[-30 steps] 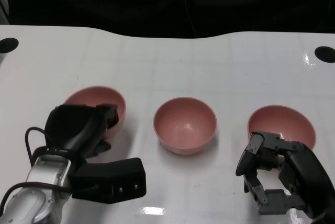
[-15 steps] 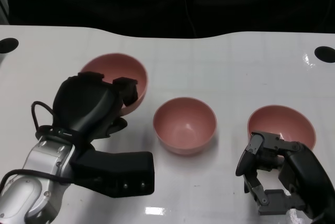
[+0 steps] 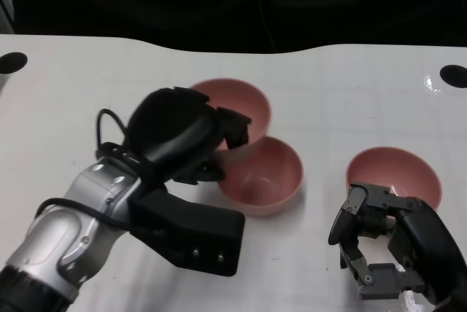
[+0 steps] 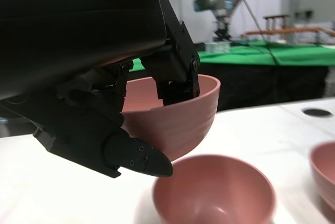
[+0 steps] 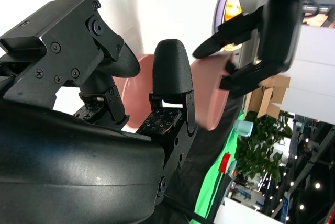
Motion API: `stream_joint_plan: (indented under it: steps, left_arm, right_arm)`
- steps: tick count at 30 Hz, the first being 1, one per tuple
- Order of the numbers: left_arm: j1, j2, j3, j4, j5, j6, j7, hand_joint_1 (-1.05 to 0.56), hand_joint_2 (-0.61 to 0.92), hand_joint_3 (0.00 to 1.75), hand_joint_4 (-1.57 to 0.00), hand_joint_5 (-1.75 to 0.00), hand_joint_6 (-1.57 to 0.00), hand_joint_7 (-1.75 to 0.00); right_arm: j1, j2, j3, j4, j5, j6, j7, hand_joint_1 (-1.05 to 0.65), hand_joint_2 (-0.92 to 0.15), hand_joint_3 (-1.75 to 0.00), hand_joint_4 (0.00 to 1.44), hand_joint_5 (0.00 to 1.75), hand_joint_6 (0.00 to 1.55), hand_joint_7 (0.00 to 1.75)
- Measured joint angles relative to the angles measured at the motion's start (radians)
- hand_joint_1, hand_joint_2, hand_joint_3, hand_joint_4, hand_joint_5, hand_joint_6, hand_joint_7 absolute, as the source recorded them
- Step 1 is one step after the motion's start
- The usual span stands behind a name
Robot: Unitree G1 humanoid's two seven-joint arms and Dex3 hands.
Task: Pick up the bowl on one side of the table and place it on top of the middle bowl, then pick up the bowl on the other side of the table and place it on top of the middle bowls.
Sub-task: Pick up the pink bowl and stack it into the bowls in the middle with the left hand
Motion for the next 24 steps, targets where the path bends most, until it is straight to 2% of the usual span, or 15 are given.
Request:
stream_joint_plan:
  steps: [2, 3, 4, 6, 8, 10, 15, 17, 21, 22, 23, 24]
  left_arm:
    - [-0.011, -0.018, -0.009, 0.034, -0.001, -0.023, 0.0, -0.25, 0.84, 0.1, -0.86, -1.67, -1.14, -0.53]
    - [-0.015, -0.025, -0.014, 0.052, -0.002, -0.033, 0.0, -0.24, 0.87, 0.1, -0.85, -1.68, -1.08, -0.71]
    - [-0.019, -0.031, -0.022, 0.068, -0.002, -0.04, 0.0, -0.24, 0.9, 0.13, -0.84, -1.71, -0.97, -0.96]
    - [-0.025, -0.042, -0.032, 0.094, -0.002, -0.054, -0.001, -0.24, 0.91, 0.16, -0.83, -1.73, -0.89, -1.15]
    - [-0.032, -0.049, -0.042, 0.113, 0.0, -0.055, -0.002, -0.26, 0.9, 0.15, -0.83, -1.7, -0.89, -1.01]
    - [-0.034, -0.057, -0.05, 0.131, 0.002, -0.056, -0.003, -0.26, 0.88, 0.14, -0.84, -1.67, -0.92, -0.95]
    - [-0.041, -0.075, -0.071, 0.165, 0.005, -0.058, -0.008, -0.24, 0.87, 0.14, -0.83, -1.64, -0.92, -0.92]
    - [-0.042, -0.084, -0.078, 0.176, 0.005, -0.049, -0.022, -0.24, 0.9, 0.14, -0.84, -1.43, -0.9, -0.9]
    - [-0.043, -0.091, -0.082, 0.186, -0.001, -0.039, -0.065, -0.24, 0.91, 0.14, -0.85, -1.32, -0.9, -0.88]
    - [-0.043, -0.091, -0.081, 0.186, -0.008, -0.036, -0.078, -0.32, 0.92, 0.18, -0.67, -0.93, -0.69, -0.51]
    - [-0.044, -0.089, -0.081, 0.183, -0.017, -0.032, -0.103, -0.36, 0.92, 0.2, -0.61, -0.7, -0.63, -0.31]
    - [-0.044, -0.085, -0.082, 0.178, -0.022, -0.029, -0.128, -0.39, 0.92, 0.2, -0.58, -0.58, -0.6, -0.2]
  right_arm:
    - [0.001, 0.0, 0.0, 0.0, 0.001, 0.0, 0.0, 0.04, -0.38, -1.38, 0.77, 1.67, 0.77, 1.4]
    - [0.001, 0.0, 0.0, 0.0, 0.001, 0.001, 0.0, 0.03, -0.38, -1.38, 0.77, 1.67, 0.77, 1.4]
    - [0.001, 0.0, 0.0, 0.0, 0.001, 0.001, 0.0, 0.02, -0.37, -1.38, 0.77, 1.67, 0.77, 1.4]
    - [0.001, 0.0, 0.0, -0.001, 0.001, 0.004, 0.0, 0.01, -0.37, -1.38, 0.77, 1.67, 0.77, 1.39]
    - [0.002, 0.0, 0.0, -0.003, 0.0, 0.011, 0.0, 0.02, -0.37, -1.37, 0.77, 1.67, 0.77, 1.39]
    - [0.002, 0.0, 0.001, -0.004, 0.0, 0.014, 0.0, 0.02, -0.38, -1.37, 0.77, 1.67, 0.77, 1.39]
    - [0.002, 0.0, 0.001, -0.004, 0.004, 0.015, 0.002, 0.02, -0.38, -1.37, 0.78, 1.68, 0.77, 1.39]
    - [0.002, 0.0, 0.001, -0.004, 0.007, 0.015, 0.003, 0.02, -0.38, -1.37, 0.78, 1.67, 0.77, 1.39]
    - [0.003, 0.0, 0.001, -0.004, 0.007, 0.019, 0.003, 0.01, -0.37, -1.37, 0.78, 1.67, 0.77, 1.38]
    - [0.003, 0.0, 0.001, -0.004, 0.007, 0.019, 0.003, 0.02, -0.38, -1.38, 0.78, 1.67, 0.77, 1.39]
    - [0.002, 0.0, 0.001, -0.004, 0.008, 0.019, 0.004, 0.02, -0.37, -1.38, 0.78, 1.67, 0.77, 1.39]
    - [0.002, 0.0, 0.001, -0.004, 0.01, 0.019, 0.005, 0.02, -0.37, -1.38, 0.78, 1.67, 0.77, 1.39]
